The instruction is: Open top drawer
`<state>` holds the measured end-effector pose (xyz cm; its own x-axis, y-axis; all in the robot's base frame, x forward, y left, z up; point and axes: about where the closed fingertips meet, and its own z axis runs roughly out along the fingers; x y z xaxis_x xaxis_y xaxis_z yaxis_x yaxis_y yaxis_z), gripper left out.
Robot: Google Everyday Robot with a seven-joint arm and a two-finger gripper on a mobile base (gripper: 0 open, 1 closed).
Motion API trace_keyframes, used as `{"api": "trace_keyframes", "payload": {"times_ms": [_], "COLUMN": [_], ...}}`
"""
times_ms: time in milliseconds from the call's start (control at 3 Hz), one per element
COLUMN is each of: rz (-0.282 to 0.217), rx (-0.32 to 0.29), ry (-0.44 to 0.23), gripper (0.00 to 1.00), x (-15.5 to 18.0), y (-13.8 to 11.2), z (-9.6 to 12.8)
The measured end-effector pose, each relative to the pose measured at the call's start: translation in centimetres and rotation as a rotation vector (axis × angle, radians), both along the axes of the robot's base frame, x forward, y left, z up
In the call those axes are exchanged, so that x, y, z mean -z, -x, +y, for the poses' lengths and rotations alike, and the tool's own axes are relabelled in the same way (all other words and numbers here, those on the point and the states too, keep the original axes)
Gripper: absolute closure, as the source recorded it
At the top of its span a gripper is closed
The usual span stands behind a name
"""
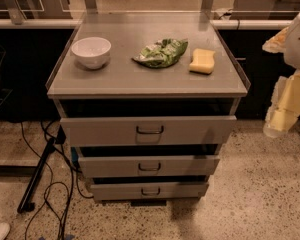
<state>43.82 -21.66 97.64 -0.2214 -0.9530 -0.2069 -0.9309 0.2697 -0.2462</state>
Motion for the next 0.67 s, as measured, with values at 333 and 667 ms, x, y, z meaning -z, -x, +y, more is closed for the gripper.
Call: {"api": "trace_keyframes", "payload": {"times_ms": [333, 667], "rz": [0.000, 0.018], "rx": [0.000, 0.005], "ry": [0.000, -0.022], "gripper": [0.00, 0.00], "x": [0.0, 2.0], "y": [0.0, 0.1], "z": [0.0, 0.2]}}
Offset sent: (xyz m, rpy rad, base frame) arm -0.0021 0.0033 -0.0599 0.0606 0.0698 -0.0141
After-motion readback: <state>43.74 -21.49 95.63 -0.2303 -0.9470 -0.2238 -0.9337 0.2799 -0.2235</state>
